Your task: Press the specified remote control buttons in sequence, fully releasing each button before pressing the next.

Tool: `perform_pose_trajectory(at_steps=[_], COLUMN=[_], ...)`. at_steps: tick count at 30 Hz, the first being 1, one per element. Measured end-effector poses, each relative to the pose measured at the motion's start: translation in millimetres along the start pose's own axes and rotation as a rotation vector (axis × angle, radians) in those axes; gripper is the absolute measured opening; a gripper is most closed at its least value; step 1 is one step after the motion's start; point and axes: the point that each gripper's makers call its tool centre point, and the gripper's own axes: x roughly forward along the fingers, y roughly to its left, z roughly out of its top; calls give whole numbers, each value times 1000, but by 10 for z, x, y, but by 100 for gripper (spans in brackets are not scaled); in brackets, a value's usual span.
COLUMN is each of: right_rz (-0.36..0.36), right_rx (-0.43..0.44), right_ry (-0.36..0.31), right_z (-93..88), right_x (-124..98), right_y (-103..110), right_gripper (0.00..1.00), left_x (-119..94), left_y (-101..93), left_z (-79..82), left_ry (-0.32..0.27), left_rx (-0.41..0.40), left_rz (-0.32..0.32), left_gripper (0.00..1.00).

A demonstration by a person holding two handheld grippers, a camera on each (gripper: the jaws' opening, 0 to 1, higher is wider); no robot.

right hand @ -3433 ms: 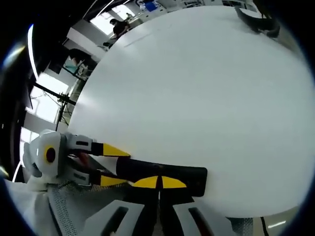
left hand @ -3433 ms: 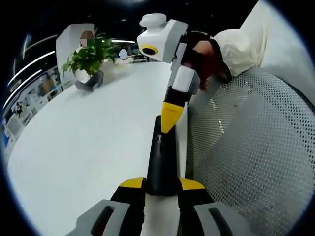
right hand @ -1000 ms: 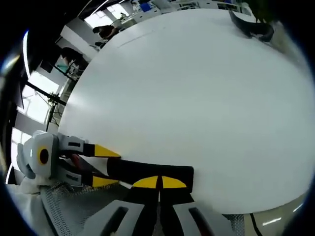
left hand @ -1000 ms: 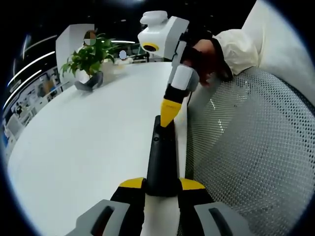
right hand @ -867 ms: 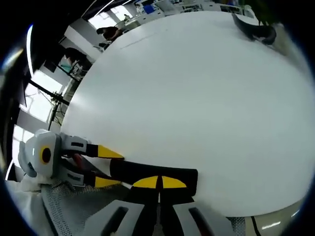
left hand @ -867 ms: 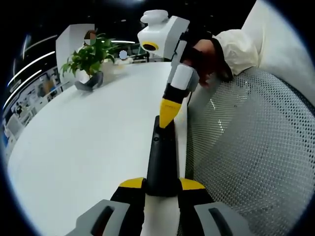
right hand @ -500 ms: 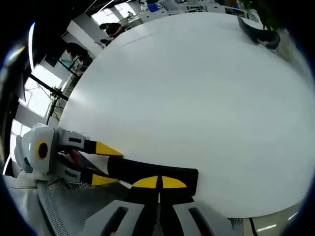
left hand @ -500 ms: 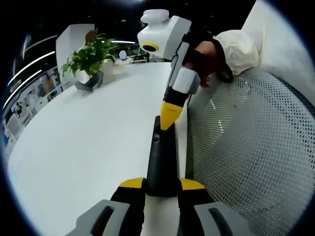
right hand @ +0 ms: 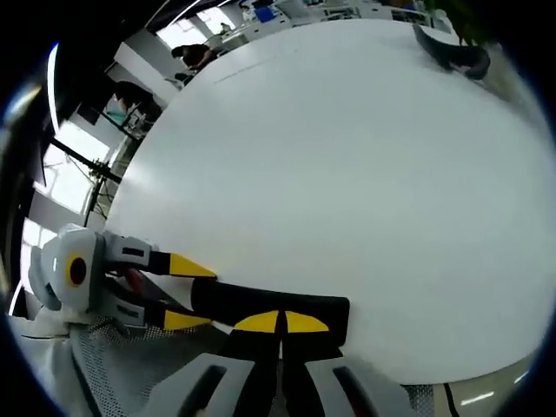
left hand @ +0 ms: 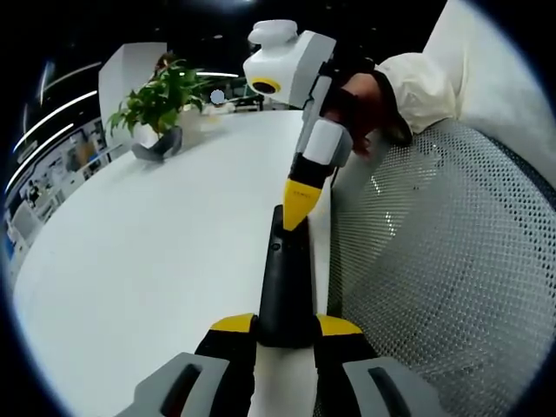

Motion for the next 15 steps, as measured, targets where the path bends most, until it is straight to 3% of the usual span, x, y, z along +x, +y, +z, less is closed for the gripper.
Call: perform_pose_trajectory(at_steps=[15], right_rz=[8], right_rx=[11], right_ry=[-2], right_z=[6], right_x=[2], right_y=[-1], right_gripper=[0], left_x=[-1], left_y=[2], left_z=[3], left_ry=[-1], left_rx=[-2], left_rz=[1], left_gripper=[25])
